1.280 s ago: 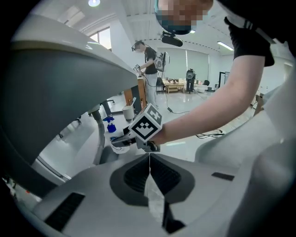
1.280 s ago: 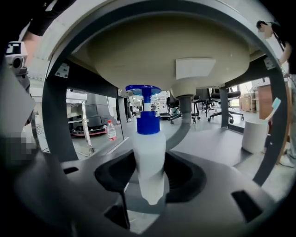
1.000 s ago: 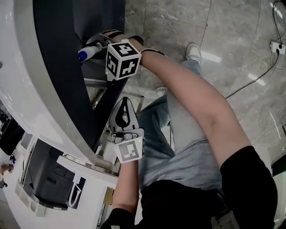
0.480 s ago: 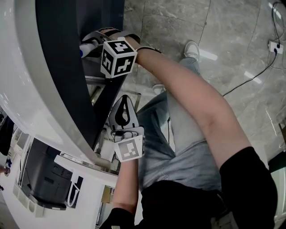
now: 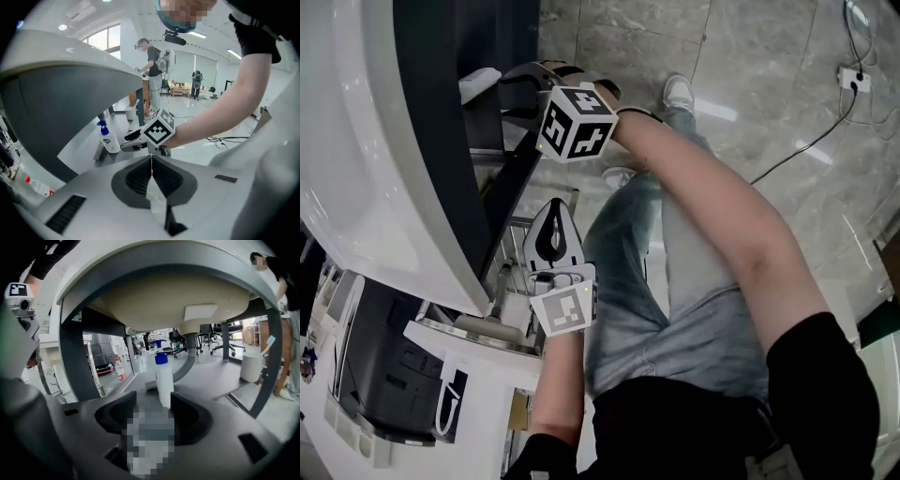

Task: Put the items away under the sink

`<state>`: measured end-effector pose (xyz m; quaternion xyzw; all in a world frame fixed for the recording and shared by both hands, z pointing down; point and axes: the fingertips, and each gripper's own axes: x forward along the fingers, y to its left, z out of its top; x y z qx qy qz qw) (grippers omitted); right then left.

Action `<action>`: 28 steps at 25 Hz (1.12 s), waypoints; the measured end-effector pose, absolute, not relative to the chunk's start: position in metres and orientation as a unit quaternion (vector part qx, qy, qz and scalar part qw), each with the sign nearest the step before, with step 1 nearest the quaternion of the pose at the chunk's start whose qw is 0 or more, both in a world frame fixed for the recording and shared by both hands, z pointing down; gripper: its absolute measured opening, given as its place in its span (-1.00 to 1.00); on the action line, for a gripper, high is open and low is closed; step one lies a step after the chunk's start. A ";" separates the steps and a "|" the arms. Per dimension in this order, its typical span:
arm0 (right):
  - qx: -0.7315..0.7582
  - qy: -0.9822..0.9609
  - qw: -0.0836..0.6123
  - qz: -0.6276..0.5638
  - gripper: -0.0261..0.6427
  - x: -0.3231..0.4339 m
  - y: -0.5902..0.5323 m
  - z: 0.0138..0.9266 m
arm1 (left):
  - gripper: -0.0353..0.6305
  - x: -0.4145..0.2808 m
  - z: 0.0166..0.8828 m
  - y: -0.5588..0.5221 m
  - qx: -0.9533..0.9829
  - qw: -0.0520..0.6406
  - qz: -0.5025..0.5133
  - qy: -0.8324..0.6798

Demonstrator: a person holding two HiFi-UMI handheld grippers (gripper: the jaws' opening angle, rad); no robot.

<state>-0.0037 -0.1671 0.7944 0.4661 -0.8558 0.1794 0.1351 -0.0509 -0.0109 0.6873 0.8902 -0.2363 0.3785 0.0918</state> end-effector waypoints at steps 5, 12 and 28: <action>0.509 -0.822 0.133 0.217 -0.24 0.015 -0.123 0.769 | -0.82 -0.056 0.658 0.001 0.900 0.088 0.361 -0.229; 0.572 -0.779 0.108 0.234 -0.40 0.035 -0.067 0.689 | -0.82 -0.069 0.604 0.007 0.913 0.081 0.319 -0.241; 0.556 -0.810 0.102 0.156 -0.73 -0.026 -0.004 0.441 | -0.82 -0.135 0.423 -0.004 0.925 0.143 0.196 -0.291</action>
